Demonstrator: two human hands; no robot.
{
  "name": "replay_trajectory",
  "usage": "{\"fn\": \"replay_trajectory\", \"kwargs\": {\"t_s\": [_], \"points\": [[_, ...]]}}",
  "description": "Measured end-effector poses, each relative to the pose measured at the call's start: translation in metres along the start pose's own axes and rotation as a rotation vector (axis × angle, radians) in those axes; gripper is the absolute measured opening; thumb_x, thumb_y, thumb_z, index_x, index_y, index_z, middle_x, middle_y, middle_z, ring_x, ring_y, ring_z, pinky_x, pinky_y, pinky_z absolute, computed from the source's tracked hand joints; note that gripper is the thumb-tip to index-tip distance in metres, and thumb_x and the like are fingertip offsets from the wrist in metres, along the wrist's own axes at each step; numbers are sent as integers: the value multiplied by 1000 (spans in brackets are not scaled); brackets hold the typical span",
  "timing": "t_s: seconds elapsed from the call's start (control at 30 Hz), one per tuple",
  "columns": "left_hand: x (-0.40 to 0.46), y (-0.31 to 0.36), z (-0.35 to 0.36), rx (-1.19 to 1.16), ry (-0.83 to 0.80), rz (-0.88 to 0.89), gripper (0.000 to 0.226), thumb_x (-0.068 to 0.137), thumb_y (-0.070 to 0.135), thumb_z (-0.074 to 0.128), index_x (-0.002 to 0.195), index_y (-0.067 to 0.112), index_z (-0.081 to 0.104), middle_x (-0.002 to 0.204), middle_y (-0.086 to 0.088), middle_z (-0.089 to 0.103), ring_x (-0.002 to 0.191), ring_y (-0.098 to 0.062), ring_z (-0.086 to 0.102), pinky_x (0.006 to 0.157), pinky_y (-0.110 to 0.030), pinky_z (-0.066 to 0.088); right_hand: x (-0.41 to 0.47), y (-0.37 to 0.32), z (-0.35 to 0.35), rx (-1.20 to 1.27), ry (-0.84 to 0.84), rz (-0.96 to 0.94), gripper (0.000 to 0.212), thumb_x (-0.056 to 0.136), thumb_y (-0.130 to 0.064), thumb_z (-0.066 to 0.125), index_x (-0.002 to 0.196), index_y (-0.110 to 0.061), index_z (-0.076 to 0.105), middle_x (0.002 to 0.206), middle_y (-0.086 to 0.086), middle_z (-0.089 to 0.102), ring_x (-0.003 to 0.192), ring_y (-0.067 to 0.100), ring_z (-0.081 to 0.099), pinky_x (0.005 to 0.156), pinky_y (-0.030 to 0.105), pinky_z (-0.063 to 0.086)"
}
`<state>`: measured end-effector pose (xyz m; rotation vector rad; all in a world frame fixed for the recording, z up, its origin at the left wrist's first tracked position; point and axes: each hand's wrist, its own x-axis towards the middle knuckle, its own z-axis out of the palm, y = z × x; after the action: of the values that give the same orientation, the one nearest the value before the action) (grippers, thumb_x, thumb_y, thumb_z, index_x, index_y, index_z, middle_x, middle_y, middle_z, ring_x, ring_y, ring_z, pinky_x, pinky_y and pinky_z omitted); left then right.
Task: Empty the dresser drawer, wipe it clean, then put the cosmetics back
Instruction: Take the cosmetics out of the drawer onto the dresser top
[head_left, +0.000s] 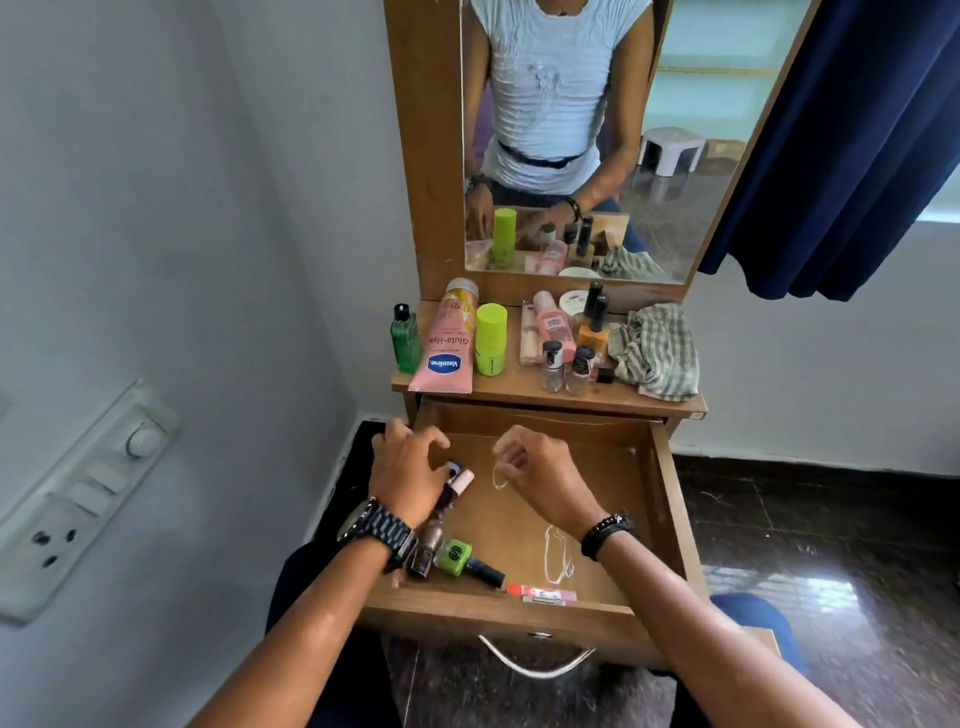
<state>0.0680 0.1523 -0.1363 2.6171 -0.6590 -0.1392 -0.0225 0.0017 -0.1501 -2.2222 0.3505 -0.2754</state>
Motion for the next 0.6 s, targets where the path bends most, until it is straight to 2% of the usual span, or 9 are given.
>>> {"fn": "replay_trajectory", "kwargs": {"t_s": [0.13,0.2,0.27,0.33,0.4,0.5,0.6], "points": [[-1,-17,-4,164,-72,-32,26,82,28,65,108,29,64,116,-6,43,105,-26,42,87,-32,40,13,0,29,-214,-197,-94,21,83,-1,58,99,-11,66,101,3,65,86,11,56,73,9,41],[1,-19,-1,186,-124,-23,28,83,31,64,111,29,63,119,-6,40,108,-26,40,90,-34,40,22,3,41,-313,-239,-111,30,81,0,56,106,-13,66,111,3,62,98,14,56,88,22,46],[4,-20,4,209,-149,0,31,84,31,63,114,29,62,121,-6,39,111,-26,39,93,-36,41,28,7,49,-402,-270,-111,41,79,2,54,114,-17,62,118,5,60,109,22,55,96,35,46],[7,-20,10,242,-181,13,31,86,29,61,117,29,60,122,-6,39,113,-26,39,95,-37,41,27,9,52,-444,-279,-102,44,81,0,52,121,-18,55,118,8,61,109,26,55,95,37,46],[9,-19,14,259,-234,13,27,87,29,59,114,25,60,122,-7,40,112,-27,41,95,-39,43,23,11,53,-483,-284,-91,40,85,-3,52,122,-15,49,111,13,62,101,29,59,86,37,49],[10,-18,20,254,-277,-6,25,88,32,56,109,20,61,120,-8,43,111,-27,42,95,-40,43,20,17,50,-491,-294,-86,29,86,-13,60,113,-15,49,106,12,63,95,28,62,80,38,52],[12,-18,24,252,-275,-19,27,89,34,56,110,17,62,119,-8,43,111,-26,44,94,-40,44,19,22,43,-470,-349,-86,17,87,-14,59,103,-14,54,103,8,63,93,24,60,78,37,52]]}}
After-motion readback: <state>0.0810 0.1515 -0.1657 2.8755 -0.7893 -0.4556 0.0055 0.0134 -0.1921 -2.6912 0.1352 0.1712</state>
